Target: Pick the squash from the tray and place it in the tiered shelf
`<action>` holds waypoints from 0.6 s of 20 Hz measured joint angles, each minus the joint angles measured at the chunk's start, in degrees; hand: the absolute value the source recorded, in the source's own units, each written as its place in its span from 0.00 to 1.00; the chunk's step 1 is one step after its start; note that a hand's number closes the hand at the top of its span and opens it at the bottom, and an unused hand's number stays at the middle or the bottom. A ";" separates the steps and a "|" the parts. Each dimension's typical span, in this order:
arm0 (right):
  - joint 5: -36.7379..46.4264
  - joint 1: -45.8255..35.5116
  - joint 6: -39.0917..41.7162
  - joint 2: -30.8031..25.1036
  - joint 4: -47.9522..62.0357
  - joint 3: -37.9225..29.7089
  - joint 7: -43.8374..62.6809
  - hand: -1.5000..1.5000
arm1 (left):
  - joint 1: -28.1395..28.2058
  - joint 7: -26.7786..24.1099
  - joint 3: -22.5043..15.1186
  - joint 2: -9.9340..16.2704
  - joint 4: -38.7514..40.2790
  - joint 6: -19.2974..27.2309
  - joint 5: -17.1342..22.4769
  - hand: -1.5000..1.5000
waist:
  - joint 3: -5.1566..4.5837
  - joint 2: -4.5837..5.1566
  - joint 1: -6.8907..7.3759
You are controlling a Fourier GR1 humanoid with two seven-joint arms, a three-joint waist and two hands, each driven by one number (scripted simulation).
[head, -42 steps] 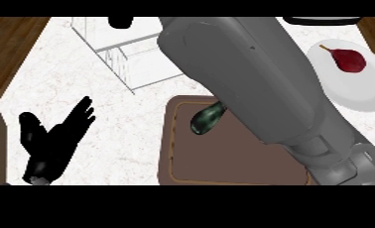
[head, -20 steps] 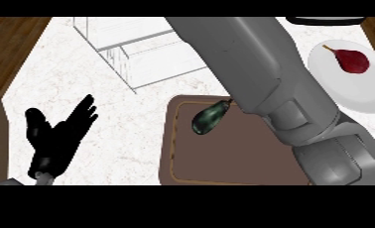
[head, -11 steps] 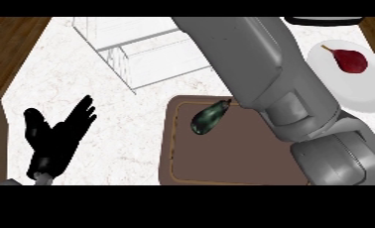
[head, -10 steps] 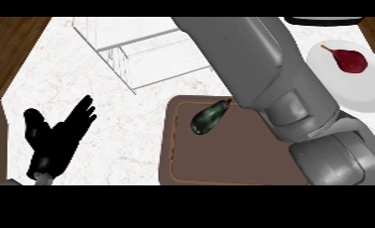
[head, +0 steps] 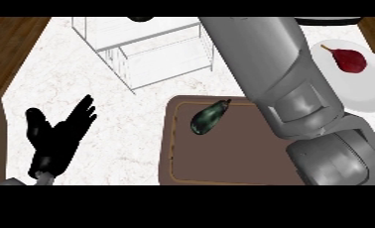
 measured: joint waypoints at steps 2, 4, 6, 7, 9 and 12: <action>-1.78 0.04 -1.10 -0.79 -0.29 -2.29 -0.70 0.00 | 0.32 -0.14 0.14 0.15 0.08 -0.29 0.03 0.50 | -0.04 -0.08 -0.13; -2.37 0.21 -3.45 -1.08 -0.28 -3.65 -1.35 0.00 | 0.37 0.12 0.37 0.39 0.02 -0.52 0.37 0.50 | -0.09 -0.15 -0.31; -2.57 0.11 -4.93 -2.50 -0.26 -4.67 -1.82 0.00 | 0.53 -0.10 0.50 0.33 0.43 -0.63 0.48 0.50 | 0.00 -0.19 -0.56; -2.20 -0.13 -6.28 -3.08 0.00 -4.88 -1.72 0.00 | 0.58 -0.14 0.54 0.43 0.51 -0.68 0.52 0.50 | 0.00 -0.22 -0.63; -1.67 0.00 -8.08 -5.12 0.59 -5.50 -1.14 0.00 | 1.03 -0.42 0.62 0.49 0.40 -0.72 0.43 0.50 | -0.06 -0.34 -0.83; -1.89 0.63 -10.43 -8.20 0.76 -7.21 -1.12 0.00 | 1.31 -0.48 0.85 0.63 0.42 -0.85 0.63 0.50 | -0.11 -0.42 -1.10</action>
